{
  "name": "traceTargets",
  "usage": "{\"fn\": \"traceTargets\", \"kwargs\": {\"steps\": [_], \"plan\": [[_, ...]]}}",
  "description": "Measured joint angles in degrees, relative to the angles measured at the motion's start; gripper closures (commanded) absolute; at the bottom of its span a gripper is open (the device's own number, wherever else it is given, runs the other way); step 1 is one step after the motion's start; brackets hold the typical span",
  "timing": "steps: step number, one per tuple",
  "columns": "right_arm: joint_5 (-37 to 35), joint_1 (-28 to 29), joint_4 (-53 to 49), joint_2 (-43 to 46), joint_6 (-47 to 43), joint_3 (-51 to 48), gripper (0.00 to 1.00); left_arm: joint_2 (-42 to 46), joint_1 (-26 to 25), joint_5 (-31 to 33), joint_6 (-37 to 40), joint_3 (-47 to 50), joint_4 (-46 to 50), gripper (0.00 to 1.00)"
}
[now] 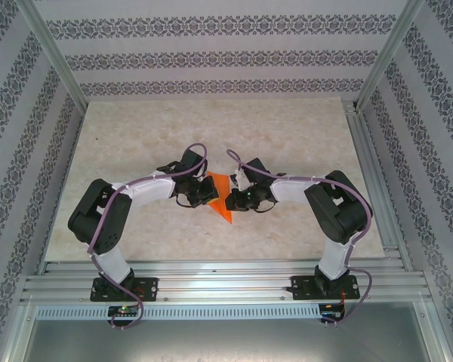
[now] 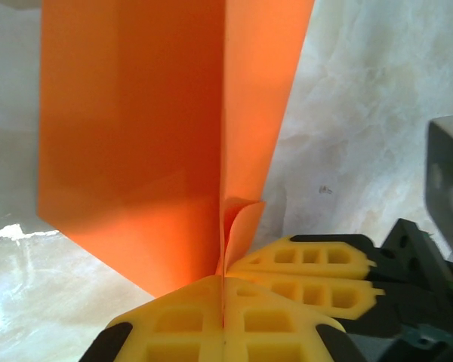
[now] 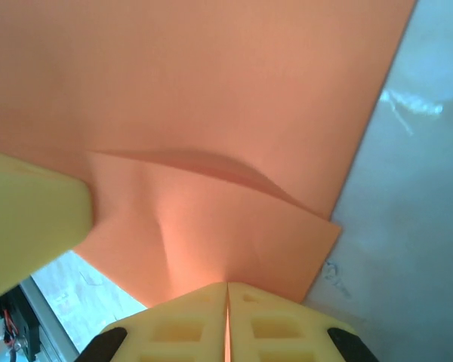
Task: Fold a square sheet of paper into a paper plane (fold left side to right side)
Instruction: Fourth fold the wing at the center of the table.
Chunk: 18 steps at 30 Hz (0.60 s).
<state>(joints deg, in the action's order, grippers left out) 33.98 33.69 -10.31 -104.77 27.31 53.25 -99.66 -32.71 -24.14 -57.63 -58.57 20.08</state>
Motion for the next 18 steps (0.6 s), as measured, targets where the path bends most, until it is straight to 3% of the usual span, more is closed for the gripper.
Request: {"fn": "traceTargets", "kwargs": {"steps": [18], "plan": [[-1.8,-0.5,0.1,-3.9,-1.5,3.7,0.89,-1.4,0.0,0.7,-3.3,-0.6,0.8,1.00]]}}
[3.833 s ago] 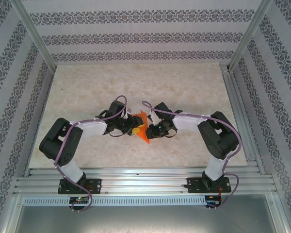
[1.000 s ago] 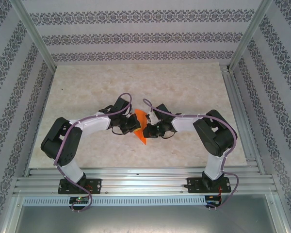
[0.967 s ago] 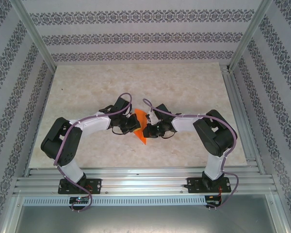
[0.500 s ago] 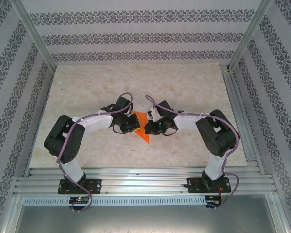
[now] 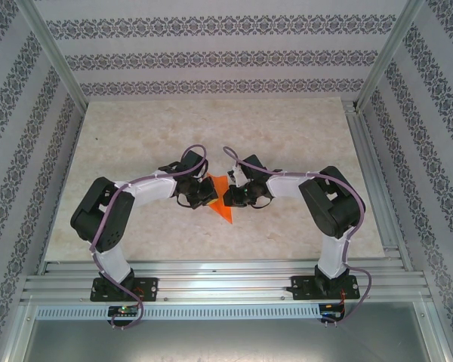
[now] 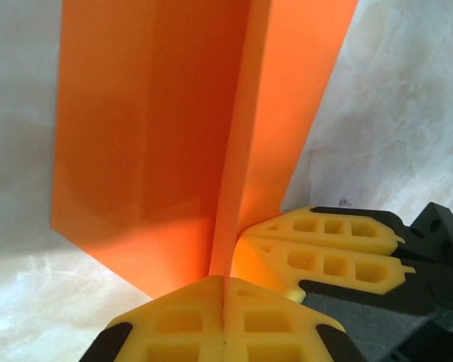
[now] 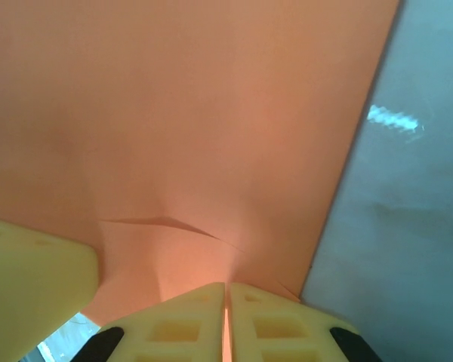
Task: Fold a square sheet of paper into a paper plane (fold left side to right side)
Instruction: Fourth fold the wing at the center of the table.
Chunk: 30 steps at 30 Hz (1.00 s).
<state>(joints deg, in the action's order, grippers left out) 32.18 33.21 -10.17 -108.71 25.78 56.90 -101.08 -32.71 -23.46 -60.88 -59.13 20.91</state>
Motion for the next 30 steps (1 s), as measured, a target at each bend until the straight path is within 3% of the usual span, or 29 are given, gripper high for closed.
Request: {"fn": "traceTargets", "kwargs": {"steps": [12,26,30], "plan": [[0.7,0.0,0.4,-0.2,-0.7,0.1,0.87,-1.0,0.0,0.1,-7.2,-1.2,0.3,1.00],[0.4,-1.2,0.7,1.5,-1.0,-0.5,0.82,-4.2,0.0,0.5,-9.1,-4.3,1.1,1.00],[-0.2,-1.9,-1.2,5.7,-1.7,-1.2,0.88,-4.3,0.0,0.7,-9.1,-4.3,1.2,1.00]]}}
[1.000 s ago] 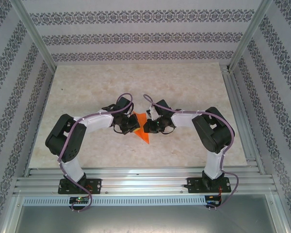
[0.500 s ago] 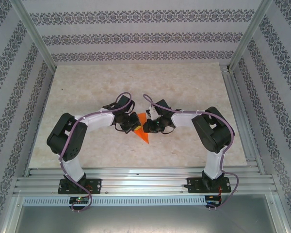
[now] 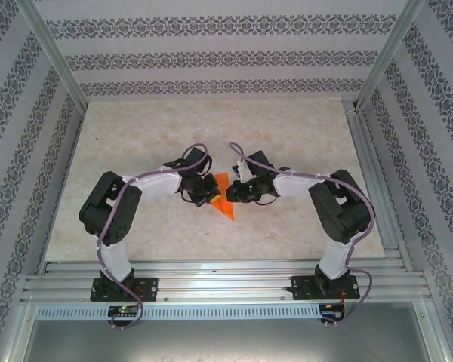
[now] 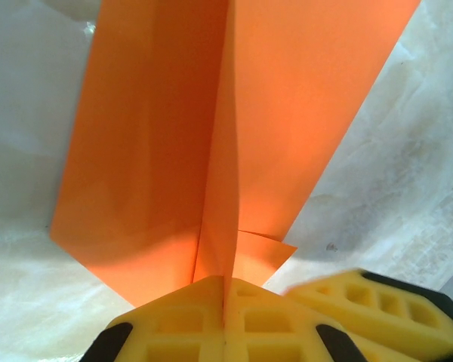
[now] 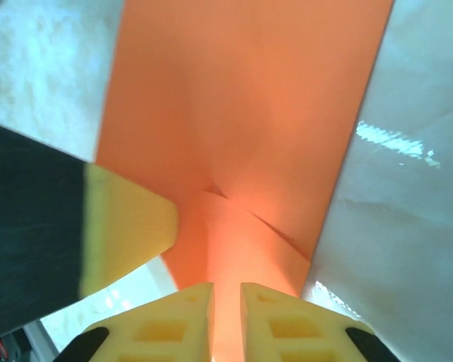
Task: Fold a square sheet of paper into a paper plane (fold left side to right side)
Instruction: Fourth fold the wing at the center of the table.
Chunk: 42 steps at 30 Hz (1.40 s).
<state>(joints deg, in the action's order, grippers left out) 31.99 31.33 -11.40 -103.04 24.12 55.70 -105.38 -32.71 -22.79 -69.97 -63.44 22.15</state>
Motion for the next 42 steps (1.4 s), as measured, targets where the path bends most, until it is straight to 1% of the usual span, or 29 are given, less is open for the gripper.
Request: {"fn": "traceTargets", "kwargs": {"steps": [5,11,27,32,34,37,39,42], "plan": [[0.1,0.0,-0.4,3.6,-0.2,-2.2,0.90,0.0,0.0,0.0,0.0,-0.2,0.1,1.00],[0.4,2.1,-0.3,2.6,0.4,-6.2,0.92,0.0,0.0,0.2,0.0,-0.8,0.3,1.00],[1.3,2.8,0.8,0.1,0.4,-6.4,0.92,-0.1,0.0,0.1,-0.8,-2.1,0.3,1.00],[0.2,2.3,-0.2,1.5,0.1,-6.4,0.82,-0.6,0.0,-0.4,-0.9,-3.0,0.3,1.00],[-1.2,2.0,-2.1,3.8,-0.5,-6.3,0.76,-0.6,0.0,-0.4,-0.9,-3.1,0.3,1.00],[-3.7,1.8,-4.7,8.2,-2.1,-5.6,0.70,-0.6,0.0,-0.4,-0.9,-3.4,0.3,1.00],[-4.6,1.6,-5.3,9.7,-3.1,-4.2,0.70,-0.6,0.0,-0.4,-0.9,-3.4,0.3,1.00],[-5.2,1.7,-5.4,8.8,-4.1,-2.1,0.68,-0.6,0.0,-0.4,-0.9,-3.5,0.4,1.00]]}}
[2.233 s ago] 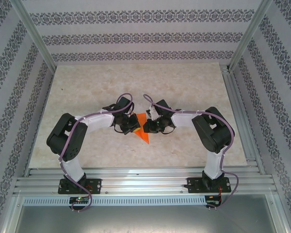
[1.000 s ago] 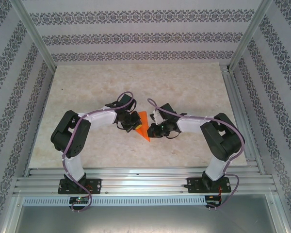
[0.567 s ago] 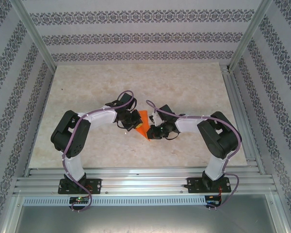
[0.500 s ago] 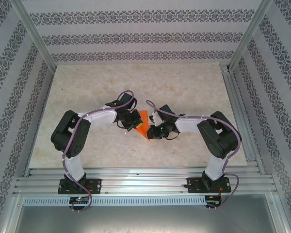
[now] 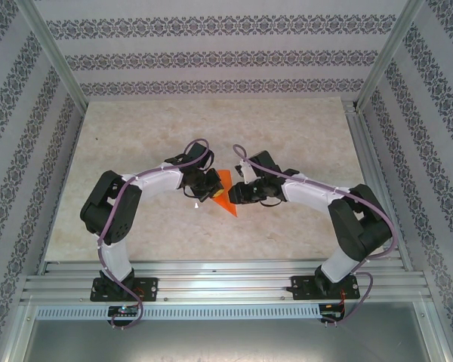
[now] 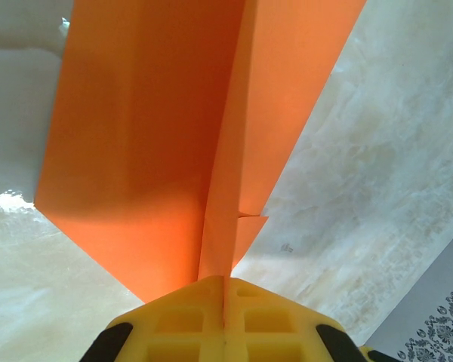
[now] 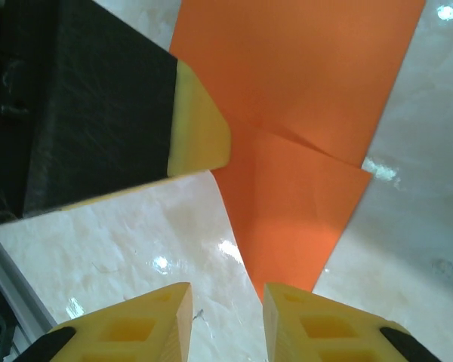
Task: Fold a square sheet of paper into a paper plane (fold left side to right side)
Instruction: Fourth fold the wing at the center of the table.
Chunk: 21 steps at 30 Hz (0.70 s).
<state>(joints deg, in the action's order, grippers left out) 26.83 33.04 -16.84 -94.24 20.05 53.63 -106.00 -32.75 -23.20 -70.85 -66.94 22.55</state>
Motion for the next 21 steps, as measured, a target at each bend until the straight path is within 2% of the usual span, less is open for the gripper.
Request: {"fn": "traceTargets", "kwargs": {"steps": [7,14,21], "plan": [[-0.9,2.1,0.1,-6.3,-0.5,1.4,0.67,0.0,0.0,0.0,0.0,-0.1,0.2,1.00],[-1.4,2.9,1.0,-9.0,-0.3,2.8,0.67,0.0,0.0,0.0,0.0,-0.4,0.5,1.00],[-2.7,2.9,2.3,-10.2,-0.1,3.0,0.78,0.0,0.0,0.0,0.0,-0.8,0.8,1.00]]}}
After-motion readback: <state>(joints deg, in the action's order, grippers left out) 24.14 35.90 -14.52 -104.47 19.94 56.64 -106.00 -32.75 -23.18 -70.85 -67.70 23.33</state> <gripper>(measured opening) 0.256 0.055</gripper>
